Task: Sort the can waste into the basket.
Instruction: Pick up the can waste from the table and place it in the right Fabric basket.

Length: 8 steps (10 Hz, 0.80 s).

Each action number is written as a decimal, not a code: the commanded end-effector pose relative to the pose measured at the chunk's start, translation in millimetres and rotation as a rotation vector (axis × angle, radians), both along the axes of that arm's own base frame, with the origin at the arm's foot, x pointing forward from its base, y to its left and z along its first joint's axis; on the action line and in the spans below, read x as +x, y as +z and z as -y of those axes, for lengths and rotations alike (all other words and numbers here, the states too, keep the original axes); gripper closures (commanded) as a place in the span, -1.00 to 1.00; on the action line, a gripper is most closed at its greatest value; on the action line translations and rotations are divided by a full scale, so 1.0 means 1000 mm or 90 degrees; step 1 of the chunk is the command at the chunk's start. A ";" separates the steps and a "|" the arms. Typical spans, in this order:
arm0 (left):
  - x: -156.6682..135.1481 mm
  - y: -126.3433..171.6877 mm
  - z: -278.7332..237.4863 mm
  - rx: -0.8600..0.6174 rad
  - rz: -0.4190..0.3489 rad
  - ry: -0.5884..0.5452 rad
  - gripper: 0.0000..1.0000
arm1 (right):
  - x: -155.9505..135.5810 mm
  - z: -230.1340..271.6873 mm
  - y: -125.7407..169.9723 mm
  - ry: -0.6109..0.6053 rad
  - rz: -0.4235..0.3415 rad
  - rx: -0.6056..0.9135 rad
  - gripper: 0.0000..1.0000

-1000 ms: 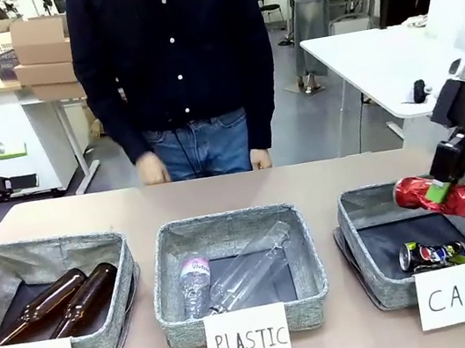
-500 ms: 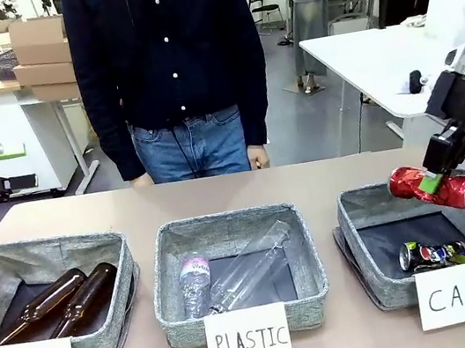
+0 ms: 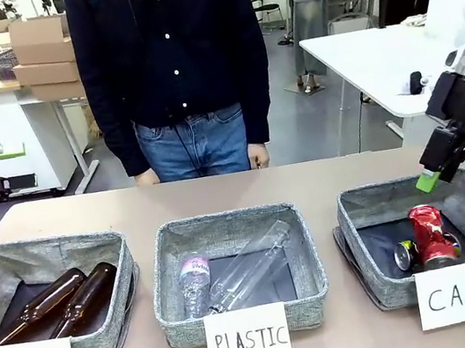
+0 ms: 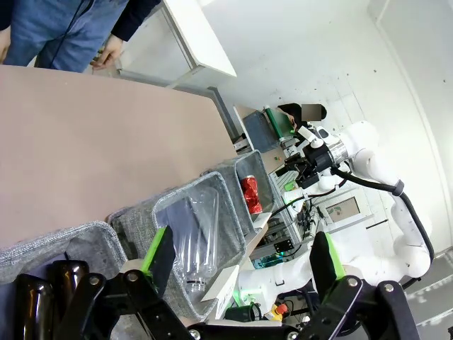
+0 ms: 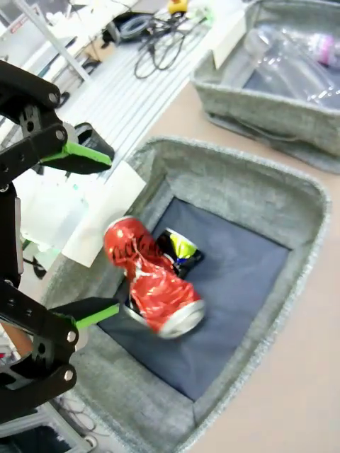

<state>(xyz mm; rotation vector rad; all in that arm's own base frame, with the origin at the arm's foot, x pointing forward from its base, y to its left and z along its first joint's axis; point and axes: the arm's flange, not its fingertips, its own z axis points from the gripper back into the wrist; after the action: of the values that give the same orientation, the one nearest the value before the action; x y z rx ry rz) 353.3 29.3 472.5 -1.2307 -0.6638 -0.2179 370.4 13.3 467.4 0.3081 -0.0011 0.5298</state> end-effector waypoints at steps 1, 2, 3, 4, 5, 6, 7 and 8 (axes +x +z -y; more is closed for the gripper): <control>-0.003 0.002 0.002 -0.016 0.002 0.003 -1.00 | 0.004 0.001 0.002 -0.003 0.013 0.011 -1.00; -0.003 0.002 0.002 -0.016 0.002 0.003 -1.00 | 0.005 0.000 0.002 -0.004 0.011 0.012 -1.00; -0.003 0.002 0.002 -0.016 0.002 0.003 -1.00 | 0.006 0.000 0.002 -0.010 0.010 0.021 -1.00; -0.003 0.002 0.002 -0.016 0.002 0.003 -1.00 | 0.008 0.000 0.003 -0.014 0.007 0.036 -1.00; -0.003 0.002 0.002 -0.016 0.002 0.003 -1.00 | 0.008 0.000 0.007 -0.030 0.004 0.081 -1.00; -0.003 0.002 0.002 -0.016 0.002 0.003 -1.00 | 0.005 0.001 0.017 -0.064 0.001 0.191 -1.00; -0.003 0.002 0.002 -0.016 0.002 0.003 -1.00 | 0.001 -0.002 0.038 -0.185 -0.057 0.433 -1.00; -0.003 0.002 0.002 -0.016 0.002 0.003 -1.00 | 0.002 0.003 0.052 -0.225 -0.161 0.664 -1.00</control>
<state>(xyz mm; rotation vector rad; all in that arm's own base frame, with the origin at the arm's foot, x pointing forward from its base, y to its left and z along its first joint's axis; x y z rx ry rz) 353.3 29.5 472.5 -1.2304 -0.6641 -0.2175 369.5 15.2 504.3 0.7690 -0.0484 0.3712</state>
